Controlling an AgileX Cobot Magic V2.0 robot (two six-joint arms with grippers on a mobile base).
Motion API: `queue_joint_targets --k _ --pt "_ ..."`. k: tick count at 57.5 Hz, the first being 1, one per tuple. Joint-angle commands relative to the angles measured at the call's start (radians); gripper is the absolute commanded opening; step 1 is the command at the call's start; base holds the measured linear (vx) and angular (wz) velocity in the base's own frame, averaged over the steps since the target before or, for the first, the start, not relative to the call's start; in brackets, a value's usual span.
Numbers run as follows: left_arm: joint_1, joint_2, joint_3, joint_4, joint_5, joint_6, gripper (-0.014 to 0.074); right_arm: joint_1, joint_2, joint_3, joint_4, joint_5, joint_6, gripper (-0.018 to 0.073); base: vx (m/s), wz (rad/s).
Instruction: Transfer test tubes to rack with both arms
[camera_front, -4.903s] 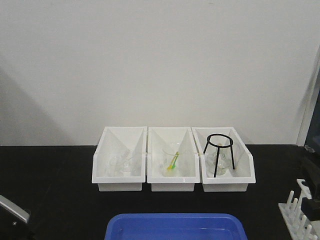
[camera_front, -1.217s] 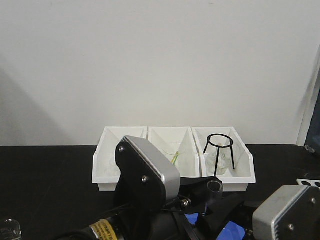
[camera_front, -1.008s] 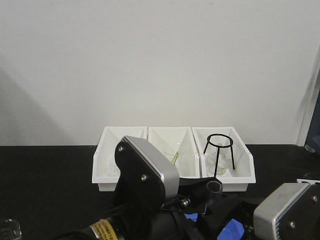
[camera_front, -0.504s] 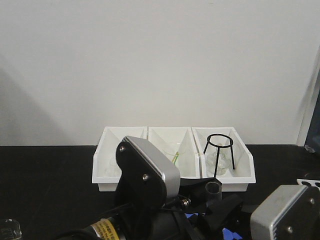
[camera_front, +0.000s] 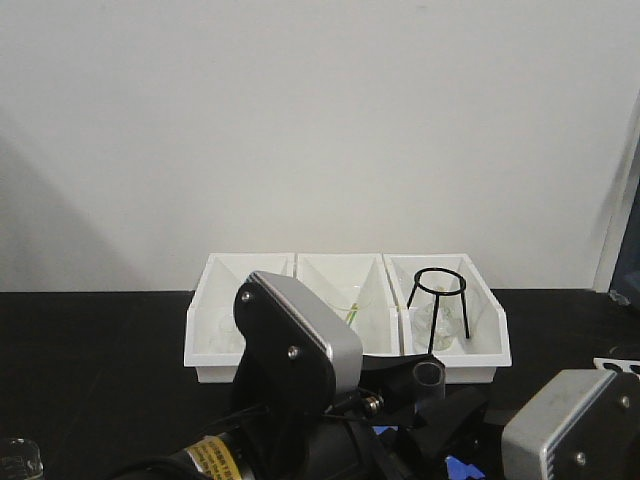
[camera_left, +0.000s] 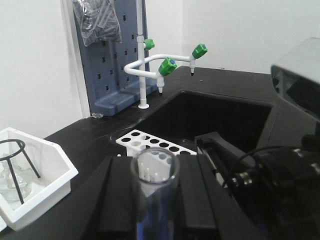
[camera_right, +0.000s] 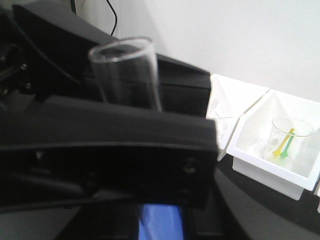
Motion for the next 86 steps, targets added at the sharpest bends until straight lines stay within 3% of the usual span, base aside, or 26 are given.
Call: queue_joint_targets --k 1,16,22,29,38,46,56,60,64,72,77,86 --pt "-0.003 -0.034 -0.032 -0.004 -0.081 0.0 0.0106 -0.005 -0.01 -0.031 0.004 -0.094 0.001 -0.0011 0.0 0.0" --pt "-0.003 -0.041 -0.032 -0.007 -0.08 -0.003 0.041 -0.005 -0.01 -0.031 0.004 -0.094 0.024 -0.0011 0.0 0.0" --pt "-0.003 -0.073 -0.032 -0.007 -0.097 0.0 0.0461 -0.005 -0.01 -0.031 0.004 -0.094 0.024 -0.0011 0.0 0.0" --pt "0.005 -0.131 -0.032 -0.007 -0.117 0.0 0.0463 -0.005 -0.01 -0.031 0.004 -0.094 0.024 -0.0008 0.0 0.0" --pt "0.037 -0.219 -0.032 -0.007 -0.087 0.057 0.0437 -0.005 -0.01 -0.031 0.004 -0.094 0.024 -0.0008 0.0 0.0" --pt "0.108 -0.301 -0.032 -0.008 0.047 0.123 0.0363 -0.007 -0.01 -0.031 0.004 -0.112 0.023 -0.0008 0.0 0.0" --pt "0.25 -0.365 -0.032 -0.007 0.277 0.131 0.0107 -0.007 -0.01 -0.031 0.019 -0.211 0.005 -0.0007 0.0 0.0" --pt "0.297 -0.366 -0.032 -0.005 0.333 0.131 -0.0017 -0.008 -0.01 -0.031 0.077 -0.242 -0.046 -0.0007 0.0 0.0" --pt "0.342 -0.384 -0.029 0.0 0.374 0.131 -0.0023 -0.027 -0.01 -0.031 0.18 -0.259 -0.128 -0.0007 0.0 0.0" --pt "0.4 -0.41 -0.028 0.0 0.436 0.131 -0.0022 -0.149 -0.01 -0.031 0.357 -0.26 -0.28 -0.0007 0.0 0.0" --pt "0.425 -0.424 -0.028 0.001 0.479 0.131 -0.0022 -0.267 -0.01 -0.031 0.38 -0.237 -0.353 -0.0006 0.0 0.0" --pt "0.455 -0.424 -0.028 0.014 0.561 0.131 -0.0021 -0.488 -0.01 -0.031 0.376 -0.213 -0.378 -0.0006 0.0 0.0"
